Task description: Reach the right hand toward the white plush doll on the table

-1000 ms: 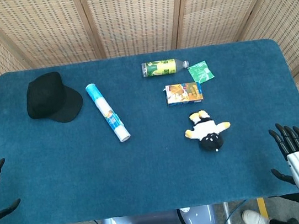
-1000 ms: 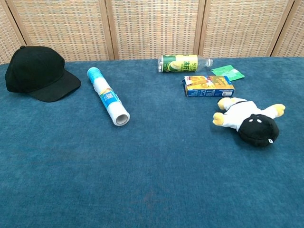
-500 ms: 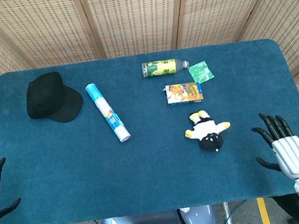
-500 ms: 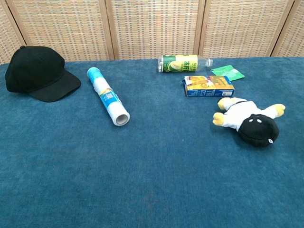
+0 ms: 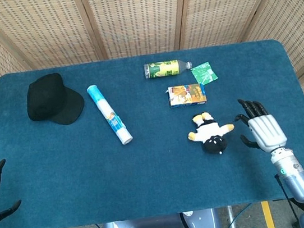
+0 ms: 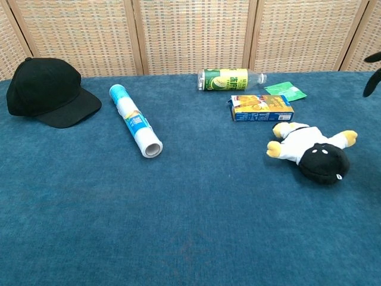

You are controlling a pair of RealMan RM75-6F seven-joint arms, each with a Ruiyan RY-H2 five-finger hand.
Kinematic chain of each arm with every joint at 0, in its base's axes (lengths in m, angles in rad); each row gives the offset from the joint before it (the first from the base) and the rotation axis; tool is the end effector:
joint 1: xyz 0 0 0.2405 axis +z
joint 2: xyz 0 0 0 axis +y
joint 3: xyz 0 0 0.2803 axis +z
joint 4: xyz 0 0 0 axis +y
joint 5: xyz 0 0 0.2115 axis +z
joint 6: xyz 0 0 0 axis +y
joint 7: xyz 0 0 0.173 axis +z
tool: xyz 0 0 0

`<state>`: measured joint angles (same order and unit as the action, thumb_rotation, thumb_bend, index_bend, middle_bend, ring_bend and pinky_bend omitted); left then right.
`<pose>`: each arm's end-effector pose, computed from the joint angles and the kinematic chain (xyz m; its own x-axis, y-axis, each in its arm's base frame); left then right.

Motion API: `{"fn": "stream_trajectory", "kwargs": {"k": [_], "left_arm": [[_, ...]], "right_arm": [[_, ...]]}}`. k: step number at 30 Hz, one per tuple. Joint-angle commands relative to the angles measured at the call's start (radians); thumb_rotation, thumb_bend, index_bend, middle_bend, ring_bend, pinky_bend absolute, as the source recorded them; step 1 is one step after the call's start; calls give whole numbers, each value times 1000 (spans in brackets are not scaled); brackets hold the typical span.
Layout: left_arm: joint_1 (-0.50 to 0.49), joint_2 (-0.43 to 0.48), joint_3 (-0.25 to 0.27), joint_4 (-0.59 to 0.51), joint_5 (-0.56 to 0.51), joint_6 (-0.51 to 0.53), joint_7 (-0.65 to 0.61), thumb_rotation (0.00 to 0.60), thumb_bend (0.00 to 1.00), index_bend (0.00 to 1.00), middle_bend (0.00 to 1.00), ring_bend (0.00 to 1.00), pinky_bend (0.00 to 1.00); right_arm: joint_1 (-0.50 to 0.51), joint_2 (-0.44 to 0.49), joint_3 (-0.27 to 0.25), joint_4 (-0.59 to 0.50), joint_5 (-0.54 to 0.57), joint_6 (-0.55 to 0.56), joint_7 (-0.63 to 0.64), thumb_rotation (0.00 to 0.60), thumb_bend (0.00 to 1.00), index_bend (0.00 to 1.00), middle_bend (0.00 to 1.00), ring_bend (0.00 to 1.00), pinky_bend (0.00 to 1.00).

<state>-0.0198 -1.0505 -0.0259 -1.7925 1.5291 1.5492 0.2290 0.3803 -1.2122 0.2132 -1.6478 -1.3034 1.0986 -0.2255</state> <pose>-0.3076 0.1844 0.1802 0.5026 -0.0054 0.8645 0.8644 0.0188 -0.5024 -0.2656 -0.3292 0.1071 0.4469 -0.1346 0.8844 -0.8906 -0.1599 0.4258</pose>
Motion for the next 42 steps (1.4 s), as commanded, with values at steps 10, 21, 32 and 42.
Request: {"fn": "stream_trajectory", "kwargs": {"k": [10,21,32,42], "left_arm": [[-3,8,-2,2,-4,-3,-19,600,56,0,0,0,0],[-9,5,-1,8,-13,-16,-24,600,56,0,0,0,0],[-12,-1,-3,11,-15,-15,-16,600,56,0,0,0,0],[-13,-1,0,9,-8,-15,-18,600,56,0,0,0,0]], "right_arm": [[95,-102,4,62,138,-100,-105,600,498,348,0,0,124],[150,-148,-6,158,251,-164,-133,600,500,341,0,0,124],[165,-180,-27,231,262,-183,-86,600,509,352,0,0,138],[175,-201,-29,269,263,-180,-68,600,557,384,1,0,152]]}}
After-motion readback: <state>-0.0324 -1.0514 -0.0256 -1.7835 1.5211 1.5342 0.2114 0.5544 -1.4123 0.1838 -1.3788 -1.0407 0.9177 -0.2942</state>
